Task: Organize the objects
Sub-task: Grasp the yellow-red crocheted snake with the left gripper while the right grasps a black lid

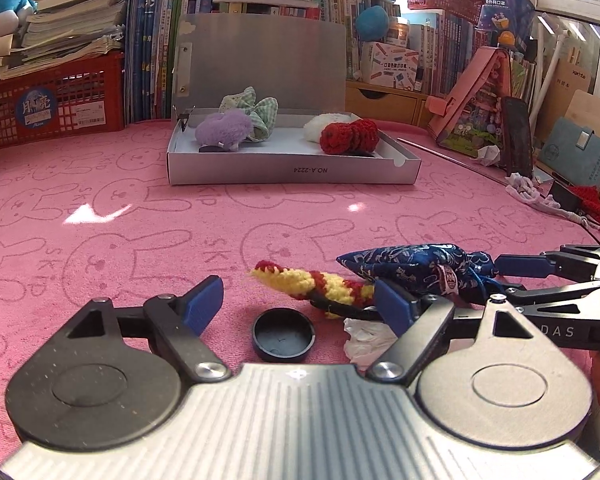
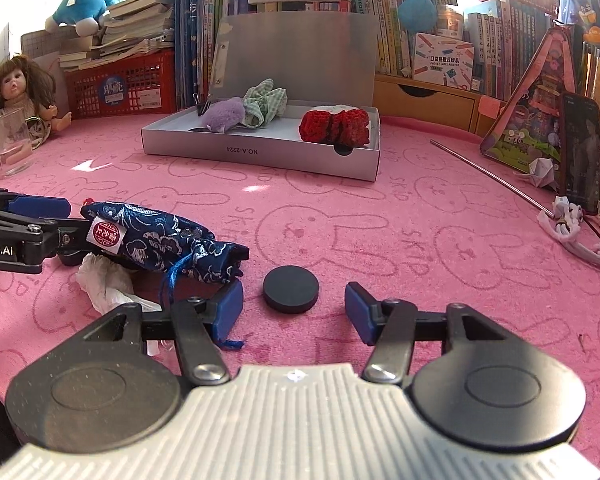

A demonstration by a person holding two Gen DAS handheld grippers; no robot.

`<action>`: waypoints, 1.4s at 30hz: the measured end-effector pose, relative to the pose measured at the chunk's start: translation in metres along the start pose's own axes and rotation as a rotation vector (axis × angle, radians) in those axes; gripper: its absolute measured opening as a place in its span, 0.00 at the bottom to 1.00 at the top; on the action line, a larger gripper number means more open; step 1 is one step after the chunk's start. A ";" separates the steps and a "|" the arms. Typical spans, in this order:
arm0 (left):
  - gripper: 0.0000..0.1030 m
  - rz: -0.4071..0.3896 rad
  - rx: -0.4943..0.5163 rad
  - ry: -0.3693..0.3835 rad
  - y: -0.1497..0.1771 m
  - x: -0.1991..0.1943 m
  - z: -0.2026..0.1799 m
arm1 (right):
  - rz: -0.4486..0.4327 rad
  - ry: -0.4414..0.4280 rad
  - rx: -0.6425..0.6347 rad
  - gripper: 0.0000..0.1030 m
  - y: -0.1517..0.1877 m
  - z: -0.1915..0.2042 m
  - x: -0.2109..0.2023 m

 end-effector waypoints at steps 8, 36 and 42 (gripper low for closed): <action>0.83 0.013 0.021 0.039 -0.001 0.012 -0.012 | 0.000 -0.006 0.005 0.68 -0.001 0.000 0.003; 0.42 0.013 -0.015 0.091 -0.013 0.017 -0.023 | -0.003 -0.047 0.022 0.43 -0.002 0.002 0.002; 0.41 -0.001 -0.031 0.060 -0.016 0.014 -0.016 | -0.009 -0.054 0.052 0.35 -0.006 -0.002 0.001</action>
Point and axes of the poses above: each gripper's, at about its wrist camera, not at the fingertips, and x roughly the way its jaws point, z to its left, y to its underside, the point moved 5 cm from there along x, roughly the way its jaws point, and after that the axes turned 1 degree about -y, right-handed, at the moved point
